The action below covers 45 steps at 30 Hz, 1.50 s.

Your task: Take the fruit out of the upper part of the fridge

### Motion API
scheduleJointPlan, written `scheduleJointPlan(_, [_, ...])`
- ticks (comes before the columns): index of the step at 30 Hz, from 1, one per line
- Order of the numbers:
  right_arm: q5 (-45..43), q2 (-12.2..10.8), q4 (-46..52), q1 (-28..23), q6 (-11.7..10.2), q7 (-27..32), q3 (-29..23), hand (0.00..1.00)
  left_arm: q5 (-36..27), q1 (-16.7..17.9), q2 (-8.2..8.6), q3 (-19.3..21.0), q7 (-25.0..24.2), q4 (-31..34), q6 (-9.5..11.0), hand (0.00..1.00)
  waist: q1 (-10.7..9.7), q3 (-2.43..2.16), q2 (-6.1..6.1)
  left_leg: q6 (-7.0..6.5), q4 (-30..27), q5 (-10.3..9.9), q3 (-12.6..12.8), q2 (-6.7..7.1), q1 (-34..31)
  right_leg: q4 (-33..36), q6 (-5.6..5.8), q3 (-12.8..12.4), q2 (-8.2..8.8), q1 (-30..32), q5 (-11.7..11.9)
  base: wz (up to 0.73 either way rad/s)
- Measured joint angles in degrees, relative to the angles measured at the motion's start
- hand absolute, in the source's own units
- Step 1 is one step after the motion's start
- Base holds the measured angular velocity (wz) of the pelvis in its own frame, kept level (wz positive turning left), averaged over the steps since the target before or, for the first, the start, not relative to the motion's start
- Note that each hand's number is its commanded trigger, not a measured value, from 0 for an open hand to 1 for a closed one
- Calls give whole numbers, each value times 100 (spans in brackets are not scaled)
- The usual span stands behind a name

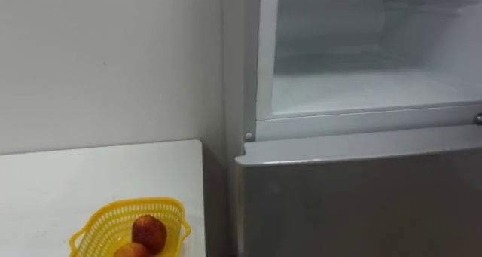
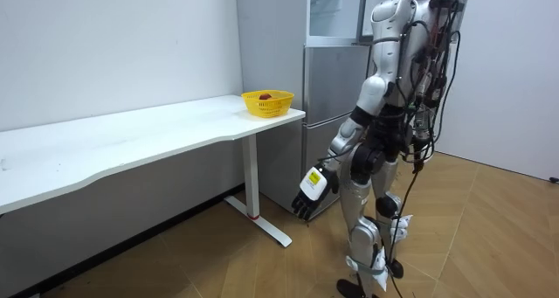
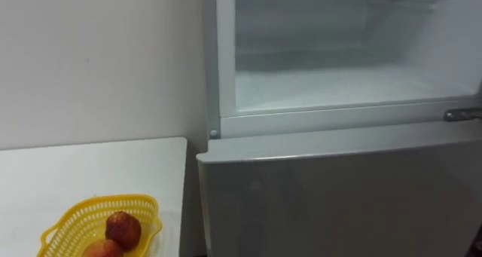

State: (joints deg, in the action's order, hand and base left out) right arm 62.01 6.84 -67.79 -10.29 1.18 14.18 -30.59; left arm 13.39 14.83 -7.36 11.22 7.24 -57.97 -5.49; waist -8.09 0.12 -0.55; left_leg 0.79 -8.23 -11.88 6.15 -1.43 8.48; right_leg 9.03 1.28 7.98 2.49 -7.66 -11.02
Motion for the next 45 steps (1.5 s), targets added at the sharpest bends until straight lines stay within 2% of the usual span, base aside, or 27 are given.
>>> scheduleJointPlan(2, [795, 4, 170, 23, -33, 244, -407, 0, -34, 8, 0, 8, -2, 0, 49, 0, -84, -23, -35, -1, -2, 0, 22, 7, 4, 71, 7, -13, 11, 50, -9, -9])
scheduleJointPlan(7, [1269, 16, 599, 385, -211, 859, -920, 0, -24, 16, 0, 0, -43, 23, 45, 0, -116, -29, -50, -1, -30, 1, 170, 10, -4, 178, 10, -166, 23, 169, -42, -15])
scheduleJointPlan(9, [1557, 20, 992, 471, -289, 1117, -954, 0, -19, 21, -2, -12, -96, 159, 43, 0, -114, -30, -54, -2, -40, 1, 179, 14, -25, 184, 16, -189, 28, 230, -46, -3])
scheduleJointPlan(11, [1905, 29, 1874, 484, -427, 1440, -954, 0, -8, 55, -20, -6, -133, 278, 57, 0, -94, -30, -56, -4, -47, 3, 188, 15, -78, 197, 18, -197, 25, 277, -41, 0])
scheduleJointPlan(14, [2015, 58, 2953, 516, -625, 1598, -952, 0, 25, 84, -36, -6, -180, 393, 56, 0, -102, -28, -70, -4, -48, 3, 185, 14, -95, 188, 19, -192, 23, 280, -42, 0])
scheduleJointPlan(18, [2232, 63, 3880, 695, -811, 1896, -1057, 0, 33, 125, -34, -7, -248, 447, 56, 0, -80, -31, -88, -4, -54, 3, 179, 11, -141, 191, 16, -189, 20, 351, -40, 0])
scheduleJointPlan(20, [2340, 65, 4411, 849, -943, 2087, -1090, 0, 30, 133, -30, -7, -256, 541, 60, 0, -101, -19, -111, -5, -61, 5, 174, 10, -234, 286, 13, -182, 21, 434, -34, 0])
scheduleJointPlan(24, [2326, 69, 5193, 1020, -1099, 2177, -1116, 0, 185, 174, -41, -11, -255, 642, 96, 0, -95, -13, -123, -5, -56, 5, 175, 8, -286, 290, 11, -168, 21, 459, -33, 0])
scheduleJointPlan(25, [2327, 69, 5485, 1021, -1140, 2227, -1101, 0, 203, 172, -41, -14, -255, 635, 121, 0, -63, 1, -146, -5, -49, 5, 175, 8, -284, 299, 11, -168, 21, 458, -33, 0])
scheduleJointPlan(26, [2350, 69, 5821, 998, -1188, 2254, -1075, 0, 202, 178, -41, -15, -255, 620, 150, 0, -29, 14, -136, -5, -51, 5, 179, 8, -285, 329, 11, -182, 21, 471, -33, -4])
scheduleJointPlan(28, [2354, 73, 6223, 989, -1252, 2231, -1074, 0, 209, 191, -45, -15, -255, 624, 182, 0, -13, 11, -120, -5, -52, 5, 178, 8, -287, 337, 11, -180, 24, 476, -33, 0])
scheduleJointPlan(32, [2291, 101, 6475, 1033, -1369, 1925, -1059, 0, 248, 239, -33, -12, -298, 630, 231, 0, 33, 15, -133, -5, -64, 5, 178, 8, -297, 337, 12, -165, 30, 495, -34, 0])
scheduleJointPlan(35, [2274, 102, 6734, 1038, -1408, 1788, -1032, 0, 254, 272, -26, -24, -327, 630, 257, 0, 35, -13, -88, -6, -122, 4, 177, 11, -395, 346, 12, -168, 37, 575, -34, 0])
scheduleJointPlan(40, [2275, 169, 7139, 1066, -1568, 1747, -1000, 0, 250, 293, -25, -22, -324, 598, 380, 0, 32, -23, -11, -6, -139, 4, 168, 11, -409, 290, 12, -156, 36, 583, -34, 2])
scheduleJointPlan(45, [2279, 293, 7141, 1237, -1747, 1765, -1067, 0, 251, 285, -16, -22, -320, 498, 522, 0, 28, -45, 41, -5, -146, 4, 170, 7, -392, 277, 6, -151, 31, 553, -28, 0])
